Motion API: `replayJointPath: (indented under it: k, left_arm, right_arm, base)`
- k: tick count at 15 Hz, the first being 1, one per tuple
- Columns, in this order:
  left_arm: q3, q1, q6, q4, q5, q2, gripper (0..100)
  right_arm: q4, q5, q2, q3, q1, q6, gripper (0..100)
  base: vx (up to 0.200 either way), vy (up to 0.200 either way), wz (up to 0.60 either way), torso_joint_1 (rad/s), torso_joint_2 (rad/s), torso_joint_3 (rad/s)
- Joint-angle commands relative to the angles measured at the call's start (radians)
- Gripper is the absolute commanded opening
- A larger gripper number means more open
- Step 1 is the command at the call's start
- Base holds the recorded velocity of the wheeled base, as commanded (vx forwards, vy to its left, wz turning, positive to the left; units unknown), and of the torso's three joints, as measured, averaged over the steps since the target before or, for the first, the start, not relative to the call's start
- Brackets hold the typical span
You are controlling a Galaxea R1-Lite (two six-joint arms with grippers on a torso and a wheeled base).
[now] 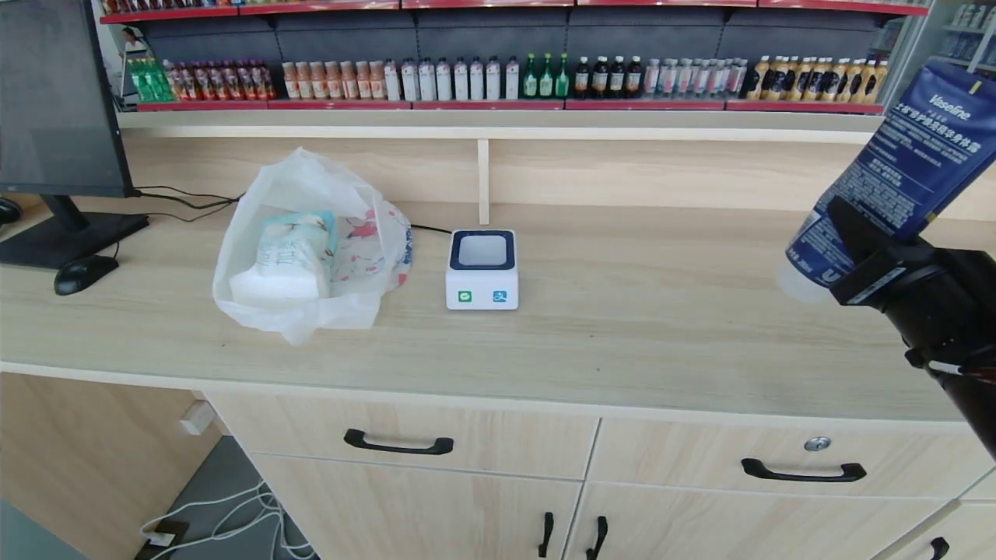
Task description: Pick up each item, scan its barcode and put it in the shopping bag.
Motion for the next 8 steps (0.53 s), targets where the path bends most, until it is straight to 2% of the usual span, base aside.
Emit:
replayJointPath:
  k: [1,4,8]
  left_arm:
    - [0.0,0.0,-0.002,0.0,0.0,0.0,100]
    - [0.0,0.0,-0.013,-0.002,0.001,0.0,100]
    - [0.0,0.0,-0.01,0.0,0.001,0.0,100]
  right_arm:
    - [0.0,-0.001,-0.022,0.018,0.0,-0.001,0]
    - [0.0,-0.001,-0.033,0.018,0.002,-0.002,0]
    - [0.0,-0.001,-0.021,-0.011,0.025,-0.025,0]
  base:
    - [0.0,0.2,0.0,-0.002,0.0,0.007]
    - [0.0,0.2,0.0,0.001,0.0,-0.002]
    - [0.0,0.2,0.0,0.002,0.0,0.002]
